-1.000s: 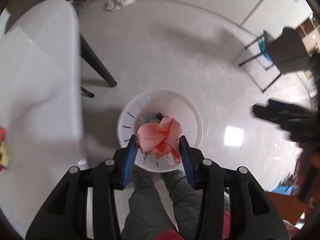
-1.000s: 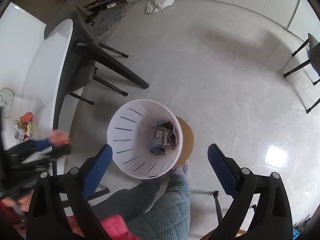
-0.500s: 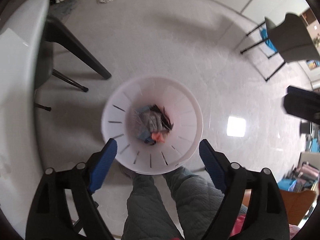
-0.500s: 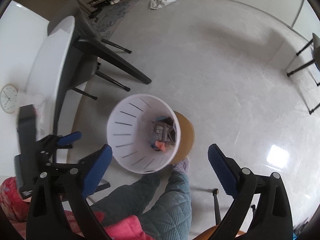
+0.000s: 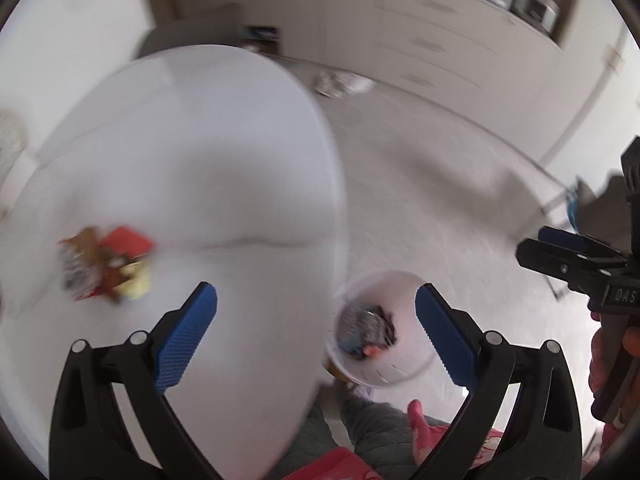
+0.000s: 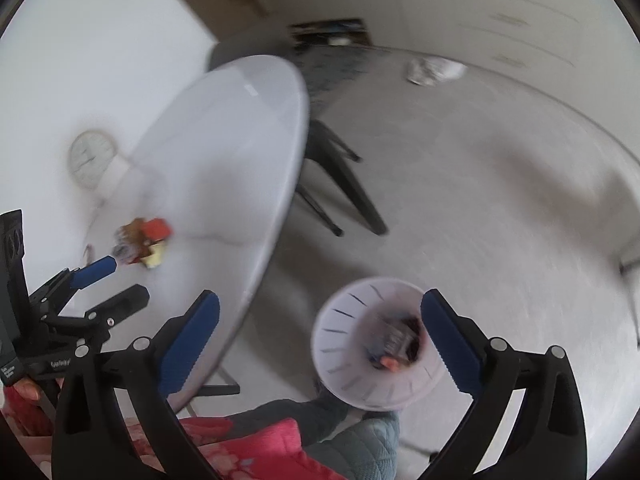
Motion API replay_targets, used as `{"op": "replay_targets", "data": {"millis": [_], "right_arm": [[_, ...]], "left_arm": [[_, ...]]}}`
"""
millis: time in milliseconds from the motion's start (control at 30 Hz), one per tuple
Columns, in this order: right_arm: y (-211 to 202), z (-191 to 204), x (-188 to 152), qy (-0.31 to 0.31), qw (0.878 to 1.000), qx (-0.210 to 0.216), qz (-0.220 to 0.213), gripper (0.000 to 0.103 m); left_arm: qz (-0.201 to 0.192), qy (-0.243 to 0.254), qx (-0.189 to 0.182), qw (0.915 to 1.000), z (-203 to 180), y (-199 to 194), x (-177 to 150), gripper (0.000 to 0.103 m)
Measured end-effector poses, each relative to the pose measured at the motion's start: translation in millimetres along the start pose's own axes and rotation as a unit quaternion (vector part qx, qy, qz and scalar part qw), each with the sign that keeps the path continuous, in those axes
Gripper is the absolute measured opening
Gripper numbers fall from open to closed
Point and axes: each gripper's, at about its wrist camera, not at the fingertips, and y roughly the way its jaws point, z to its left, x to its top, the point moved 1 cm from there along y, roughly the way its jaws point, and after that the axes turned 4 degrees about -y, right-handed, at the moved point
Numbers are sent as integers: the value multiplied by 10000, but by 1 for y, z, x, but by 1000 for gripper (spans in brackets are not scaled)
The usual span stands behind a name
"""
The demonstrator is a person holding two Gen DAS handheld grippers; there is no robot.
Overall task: Collect trash
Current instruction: 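Grasp the red snack bag with the right tool while the left tool grasps the yellow-green paper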
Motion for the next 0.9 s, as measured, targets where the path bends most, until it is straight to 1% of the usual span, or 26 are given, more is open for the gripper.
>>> {"op": "replay_targets", "data": {"millis": [100, 133, 200, 300, 367, 467, 533, 567, 667, 733, 767, 900], "right_arm": [[14, 29, 12, -358, 9991, 191, 101, 100], [23, 43, 16, -511, 9982, 261, 175, 100], [38, 63, 22, -739, 9961, 371, 307, 100], [64, 96, 26, -1161, 9903, 525, 545, 100], [85, 124, 30, -1562, 9831, 638, 718, 100], [112, 164, 37, -2077, 9716, 747, 852, 100], [134, 192, 45, -2393, 9629, 844, 923, 100], [140, 200, 47, -2489, 9601, 867, 935, 100], [169, 232, 60, -2737, 9514, 945, 1045, 92], [195, 253, 71, -2784, 9475, 969, 1242, 86], [209, 262, 76, -2789, 9453, 1019, 1348, 81], [252, 290, 88, -2839, 9389, 1042, 1643, 77]], "left_arm": [[-123, -486, 167, 9986, 40, -9, -4, 95], [-162, -745, 257, 9968, 61, -12, -7, 95], [-179, -1112, 418, 9928, 91, -13, -13, 95], [-181, -1552, 596, 9859, 128, -18, -27, 95], [-183, -1838, 730, 9801, 154, -19, -35, 95], [-167, -2130, 878, 9730, 185, -22, -45, 95], [-178, -2309, 939, 9683, 200, -23, -51, 95], [-184, -2375, 954, 9665, 206, -24, -53, 95], [-164, -2523, 947, 9629, 225, -23, -60, 95], [-133, -2542, 879, 9630, 229, -18, -61, 95], [-104, -2531, 844, 9637, 230, -15, -63, 95], [6, -2431, 705, 9674, 231, -1, -61, 95]]}}
